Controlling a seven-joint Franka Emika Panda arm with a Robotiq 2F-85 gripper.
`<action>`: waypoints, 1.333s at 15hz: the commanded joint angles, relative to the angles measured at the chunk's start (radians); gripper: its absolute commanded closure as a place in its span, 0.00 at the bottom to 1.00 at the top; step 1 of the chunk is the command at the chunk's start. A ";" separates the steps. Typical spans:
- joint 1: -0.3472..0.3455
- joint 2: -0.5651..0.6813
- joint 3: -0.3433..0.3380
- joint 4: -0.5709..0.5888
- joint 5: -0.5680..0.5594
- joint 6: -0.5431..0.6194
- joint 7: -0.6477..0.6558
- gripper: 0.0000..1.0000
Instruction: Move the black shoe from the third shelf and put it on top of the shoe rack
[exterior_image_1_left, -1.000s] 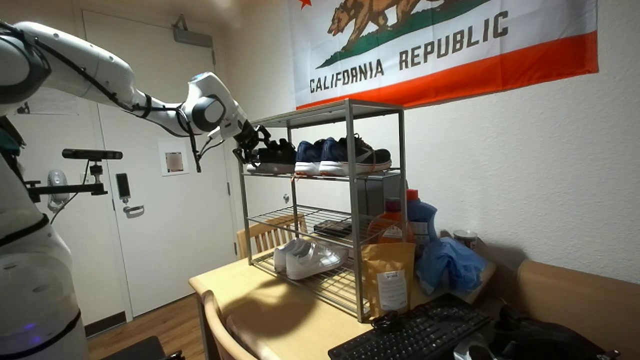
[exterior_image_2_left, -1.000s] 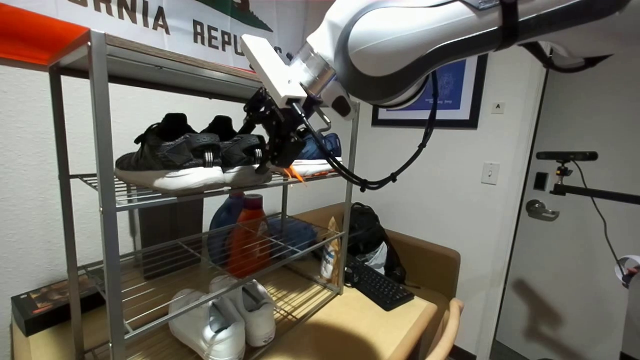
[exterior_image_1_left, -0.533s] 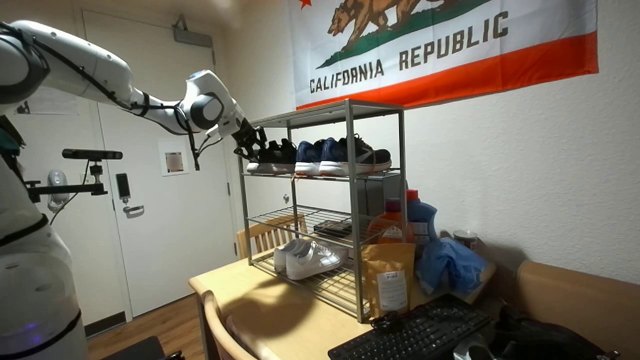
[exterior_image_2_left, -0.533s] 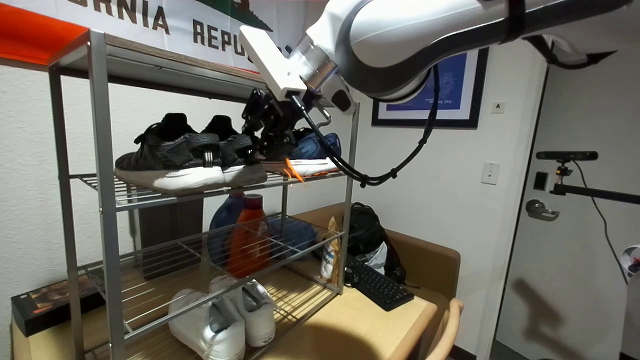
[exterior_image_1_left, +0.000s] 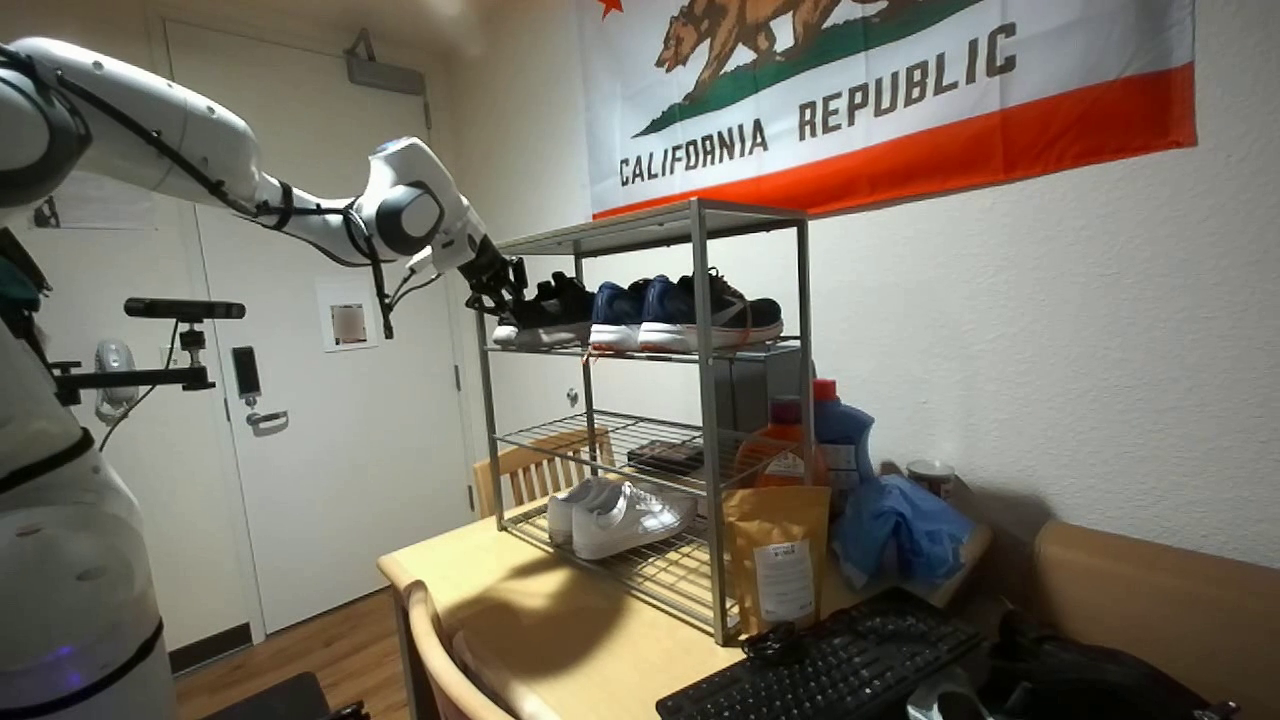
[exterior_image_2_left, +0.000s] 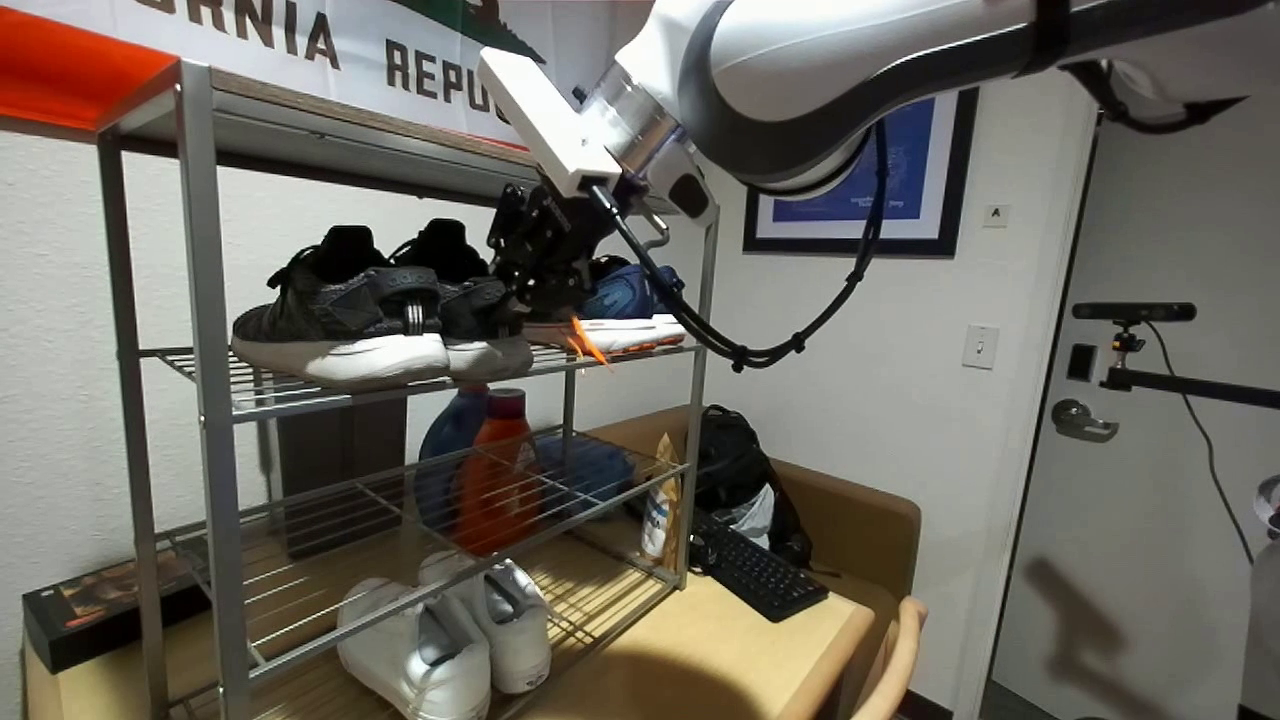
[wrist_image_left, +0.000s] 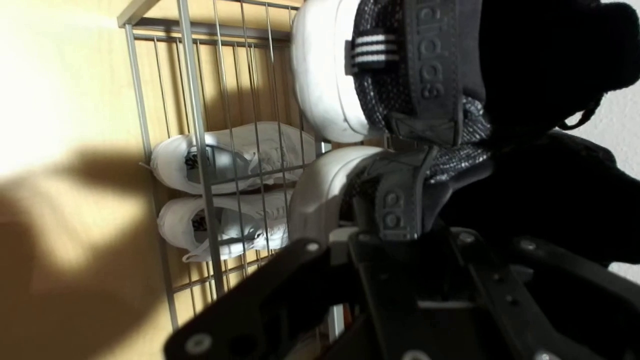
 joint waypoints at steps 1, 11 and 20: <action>0.026 -0.049 -0.026 -0.012 0.007 -0.042 -0.011 0.94; 0.090 -0.255 -0.076 -0.207 0.098 -0.084 -0.094 0.94; 0.129 -0.562 -0.095 -0.455 0.182 -0.119 -0.188 0.94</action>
